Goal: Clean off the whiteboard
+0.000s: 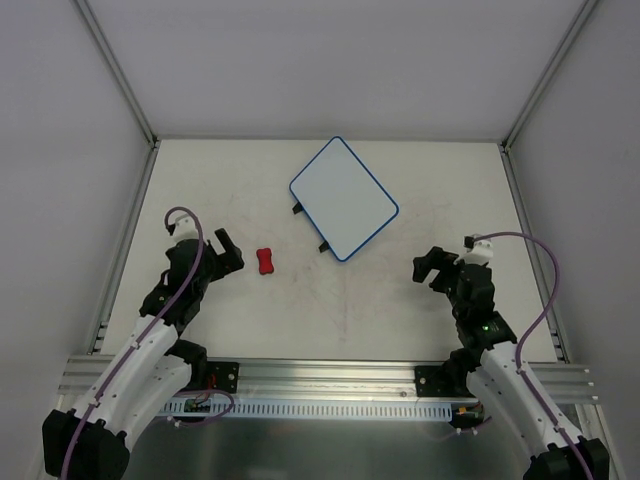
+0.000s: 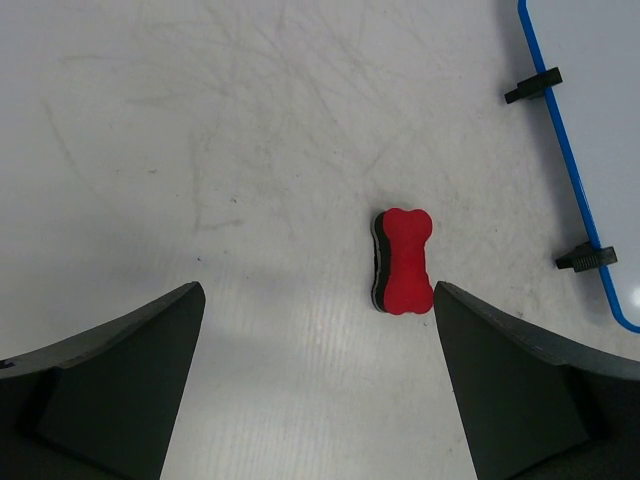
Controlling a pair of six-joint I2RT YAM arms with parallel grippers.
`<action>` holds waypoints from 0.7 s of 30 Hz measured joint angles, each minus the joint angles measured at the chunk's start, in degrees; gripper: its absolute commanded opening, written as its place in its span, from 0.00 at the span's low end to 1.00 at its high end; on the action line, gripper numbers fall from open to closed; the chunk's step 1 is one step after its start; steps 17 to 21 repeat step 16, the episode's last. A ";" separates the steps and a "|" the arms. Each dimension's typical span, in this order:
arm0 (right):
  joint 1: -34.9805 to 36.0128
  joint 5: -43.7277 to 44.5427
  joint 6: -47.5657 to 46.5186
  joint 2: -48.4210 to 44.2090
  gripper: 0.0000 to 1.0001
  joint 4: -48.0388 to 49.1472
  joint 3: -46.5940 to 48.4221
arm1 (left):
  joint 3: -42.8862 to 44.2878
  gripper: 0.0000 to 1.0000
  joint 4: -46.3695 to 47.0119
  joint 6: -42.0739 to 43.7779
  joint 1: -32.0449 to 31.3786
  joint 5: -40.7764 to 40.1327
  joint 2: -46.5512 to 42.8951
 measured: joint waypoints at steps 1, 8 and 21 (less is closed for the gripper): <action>0.00 0.55 -0.09 -0.07 0.99 0.04 -0.11 | -0.15 0.99 0.15 0.00 -0.02 -0.52 -0.35; 0.00 2.67 -0.61 -0.28 0.99 0.20 -0.13 | -0.17 0.99 1.44 0.00 0.00 -2.21 -0.24; 0.02 3.78 -0.76 -0.50 0.99 0.28 -0.13 | -0.17 0.99 1.68 0.02 0.00 -2.23 0.98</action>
